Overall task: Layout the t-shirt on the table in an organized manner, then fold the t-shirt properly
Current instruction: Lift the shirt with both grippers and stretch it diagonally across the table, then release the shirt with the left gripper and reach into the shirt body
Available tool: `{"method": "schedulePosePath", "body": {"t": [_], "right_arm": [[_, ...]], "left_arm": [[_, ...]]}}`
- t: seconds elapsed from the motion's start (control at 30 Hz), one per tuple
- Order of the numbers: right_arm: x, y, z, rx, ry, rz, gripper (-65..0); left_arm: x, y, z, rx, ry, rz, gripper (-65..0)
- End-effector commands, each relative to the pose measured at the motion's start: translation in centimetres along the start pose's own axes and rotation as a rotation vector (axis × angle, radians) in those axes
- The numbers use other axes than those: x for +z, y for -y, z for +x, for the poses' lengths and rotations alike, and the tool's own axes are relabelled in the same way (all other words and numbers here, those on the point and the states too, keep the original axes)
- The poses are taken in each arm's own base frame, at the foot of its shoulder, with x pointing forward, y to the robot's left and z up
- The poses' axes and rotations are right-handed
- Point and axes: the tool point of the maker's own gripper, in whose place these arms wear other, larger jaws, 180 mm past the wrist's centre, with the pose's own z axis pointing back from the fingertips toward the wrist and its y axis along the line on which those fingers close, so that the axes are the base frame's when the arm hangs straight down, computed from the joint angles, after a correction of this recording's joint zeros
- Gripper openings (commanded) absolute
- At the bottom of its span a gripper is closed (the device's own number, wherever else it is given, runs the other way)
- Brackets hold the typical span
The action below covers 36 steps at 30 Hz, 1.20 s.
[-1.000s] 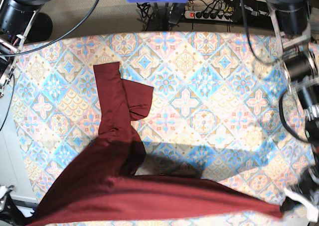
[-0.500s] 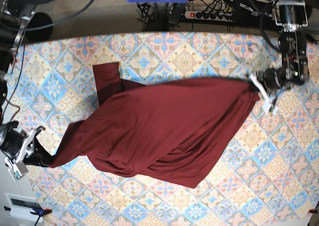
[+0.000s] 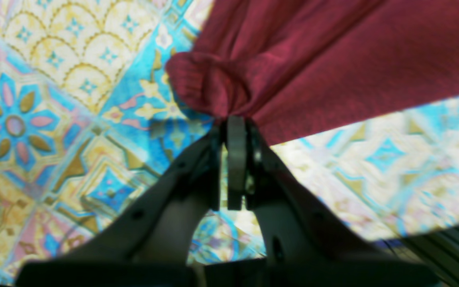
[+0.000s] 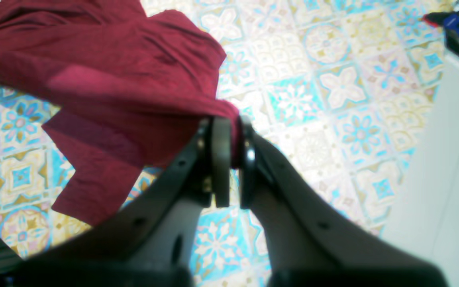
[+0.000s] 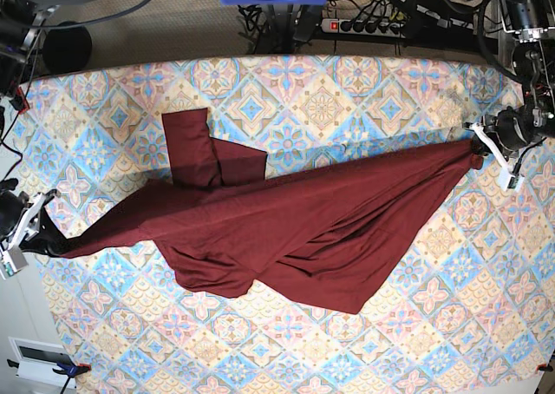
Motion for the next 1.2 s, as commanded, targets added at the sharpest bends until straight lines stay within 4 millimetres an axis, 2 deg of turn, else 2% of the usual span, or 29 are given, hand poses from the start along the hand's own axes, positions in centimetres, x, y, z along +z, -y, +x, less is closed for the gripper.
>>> {"method": "schedulePosePath", "body": {"t": [0.0,0.1,0.2,0.33,0.47,0.53,0.6,0.77,0.83,0.97,1.07,1.17], "right_arm": [[1.5,0.8,2.0,0.030,0.056,-0.032,-65.0],[2.4,0.9,1.8,0.035,0.062,-0.053,-65.0],[2.6,0.9,1.5,0.035,0.059,-0.057,-65.0],[2.5,0.7,1.1,0.031,0.049,-0.053,-65.0],[2.6,0.2,1.2,0.051,0.048,-0.049,-65.0],[3.2,0.2,1.2,0.056,0.052,-0.064,-65.0],[3.6,0.2,1.1,0.060,0.052,-0.071,-65.0],[3.5,0.0,0.7,0.056,0.045,-0.068,-65.0],[3.5,0.0,0.7,0.056,0.045,-0.068,-65.0],[3.5,0.0,0.7,0.056,0.045,-0.068,-65.0],[3.6,0.1,0.8,0.056,0.047,-0.071,-65.0],[3.6,0.1,0.8,0.054,0.049,-0.071,-65.0]], "left_arm": [[1.5,-0.8,0.8,-0.041,-0.001,0.025,-63.3],[2.5,0.1,-0.5,-0.085,-0.044,0.001,-55.7],[3.5,-0.8,-1.6,-0.072,-0.057,0.025,-46.4],[4.3,-3.2,0.7,0.054,0.083,0.068,-38.0],[4.0,-4.7,4.4,0.173,0.227,0.061,-38.8],[2.5,-3.9,7.2,0.226,0.295,0.002,-39.3],[0.7,-3.1,9.0,0.256,0.310,-0.039,-39.6],[-6.1,2.7,13.7,0.180,0.303,-0.094,-39.6],[-7.9,5.2,15.1,0.129,0.311,-0.103,-39.6],[-11.4,9.2,16.5,0.041,0.284,-0.104,-39.6],[-13.4,10.0,15.8,0.028,0.250,-0.082,-39.6],[-14.0,10.3,15.5,0.019,0.251,-0.069,-39.6]]}}
